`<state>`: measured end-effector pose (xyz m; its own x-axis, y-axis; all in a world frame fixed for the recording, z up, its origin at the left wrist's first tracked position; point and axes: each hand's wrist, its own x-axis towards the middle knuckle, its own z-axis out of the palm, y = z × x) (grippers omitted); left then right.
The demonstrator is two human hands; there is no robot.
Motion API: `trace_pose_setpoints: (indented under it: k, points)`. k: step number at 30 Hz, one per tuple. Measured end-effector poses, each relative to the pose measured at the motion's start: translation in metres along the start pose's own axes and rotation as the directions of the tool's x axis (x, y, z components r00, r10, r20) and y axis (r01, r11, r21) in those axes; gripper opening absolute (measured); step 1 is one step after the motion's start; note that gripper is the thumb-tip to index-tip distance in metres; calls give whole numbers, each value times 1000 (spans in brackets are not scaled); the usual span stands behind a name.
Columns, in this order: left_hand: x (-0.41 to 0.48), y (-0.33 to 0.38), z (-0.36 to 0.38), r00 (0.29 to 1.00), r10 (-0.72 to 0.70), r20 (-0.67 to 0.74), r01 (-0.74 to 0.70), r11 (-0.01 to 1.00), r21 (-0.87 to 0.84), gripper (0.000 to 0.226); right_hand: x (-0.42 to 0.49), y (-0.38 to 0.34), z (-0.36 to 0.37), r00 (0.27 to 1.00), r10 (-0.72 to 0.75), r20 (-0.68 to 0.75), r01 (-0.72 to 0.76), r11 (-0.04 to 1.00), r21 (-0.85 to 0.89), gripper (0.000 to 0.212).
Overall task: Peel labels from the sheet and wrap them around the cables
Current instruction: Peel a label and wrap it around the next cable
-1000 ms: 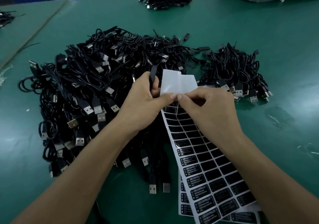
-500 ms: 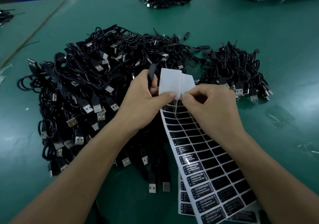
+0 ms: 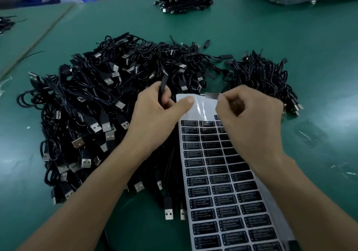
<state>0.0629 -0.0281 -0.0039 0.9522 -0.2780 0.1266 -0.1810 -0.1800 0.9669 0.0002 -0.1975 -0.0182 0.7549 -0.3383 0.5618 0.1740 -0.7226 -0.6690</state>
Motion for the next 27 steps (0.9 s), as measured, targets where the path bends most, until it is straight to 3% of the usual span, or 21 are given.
trace_pose_setpoints:
  k: [6, 12, 15, 18, 21, 27]
  points:
    - [-4, 11, 3, 988, -75, 139, 85, 994, -69, 43, -8, -4, 12, 969, -243, 39, 244, 969, -38, 13]
    - [-5, 11, 3, 983, -81, 167, 101, 988, -115, 41, -10, 0, 13, 965, -233, 123, 229, 972, 49, 8]
    - [-3, 10, 2, 986, -80, 148, 100, 986, -134, 42, -8, 0, 9, 976, -155, 151, 139, 984, 113, 7]
    - [-2, 8, 1, 988, -80, 130, 100, 983, -152, 42, -6, 1, 8, 984, 44, 175, -87, 966, 243, 10]
    - [-1, 7, 0, 986, -73, 151, 98, 981, -167, 43, -2, 3, 6, 944, 190, 272, -276, 903, 329, 5]
    - [-2, 8, 0, 978, -58, 198, 85, 988, -130, 42, 2, 0, 3, 924, 188, 334, -326, 843, 429, 11]
